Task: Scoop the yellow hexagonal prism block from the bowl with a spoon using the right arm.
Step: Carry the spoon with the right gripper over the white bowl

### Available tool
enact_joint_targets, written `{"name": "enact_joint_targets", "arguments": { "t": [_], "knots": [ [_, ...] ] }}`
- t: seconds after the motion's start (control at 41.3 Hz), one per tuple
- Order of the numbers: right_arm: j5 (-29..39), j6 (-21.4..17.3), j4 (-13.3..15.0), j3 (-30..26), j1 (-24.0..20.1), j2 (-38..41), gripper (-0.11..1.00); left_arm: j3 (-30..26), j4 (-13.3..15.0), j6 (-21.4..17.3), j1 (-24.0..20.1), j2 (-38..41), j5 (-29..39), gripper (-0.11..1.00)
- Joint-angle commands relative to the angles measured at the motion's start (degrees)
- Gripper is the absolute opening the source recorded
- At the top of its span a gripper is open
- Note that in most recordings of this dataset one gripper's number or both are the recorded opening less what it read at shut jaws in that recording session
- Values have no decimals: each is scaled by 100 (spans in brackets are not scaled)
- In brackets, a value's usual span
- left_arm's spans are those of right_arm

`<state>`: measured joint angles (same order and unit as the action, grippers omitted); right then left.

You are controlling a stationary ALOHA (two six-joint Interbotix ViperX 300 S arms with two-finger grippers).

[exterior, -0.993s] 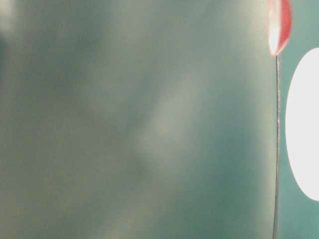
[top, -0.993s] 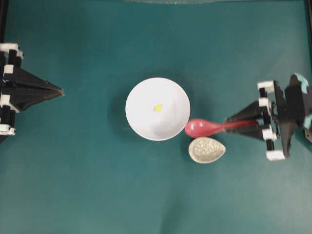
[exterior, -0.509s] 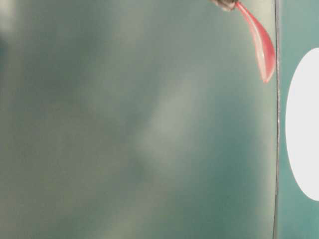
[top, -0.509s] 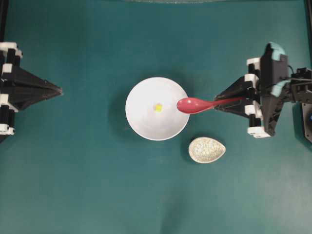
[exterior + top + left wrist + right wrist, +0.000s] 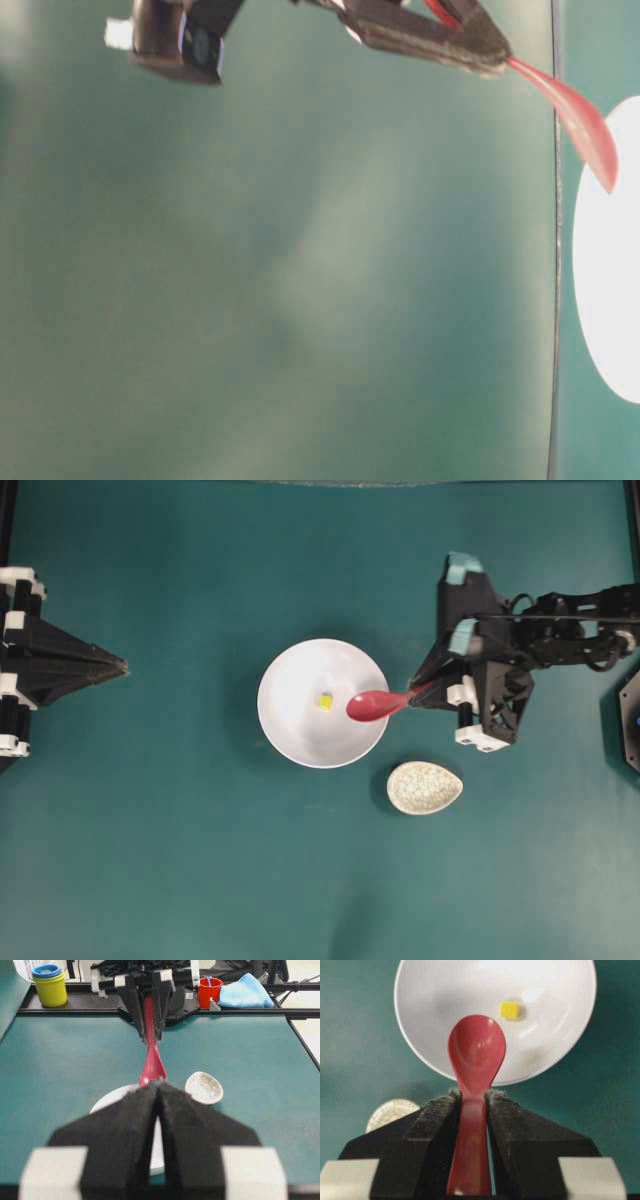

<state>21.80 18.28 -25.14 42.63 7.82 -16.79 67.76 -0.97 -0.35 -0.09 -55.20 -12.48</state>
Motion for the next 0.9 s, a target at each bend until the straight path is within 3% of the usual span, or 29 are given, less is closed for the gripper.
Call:
{"name": "enact_joint_targets", "arguments": {
  "t": [0.0, 0.388, 0.872],
  "knots": [
    [255, -9, -9, -360, 88, 132, 24, -167, -18, -9, -9, 35, -9, 2],
    [914, -9, 9, -1090, 211, 853, 24, -167, -18, -9, -9, 35, -9, 2],
    [976, -9, 185, -1178, 264, 1266, 24, -158, -18, -9, 0, 35, -9, 2]
  ]
}}
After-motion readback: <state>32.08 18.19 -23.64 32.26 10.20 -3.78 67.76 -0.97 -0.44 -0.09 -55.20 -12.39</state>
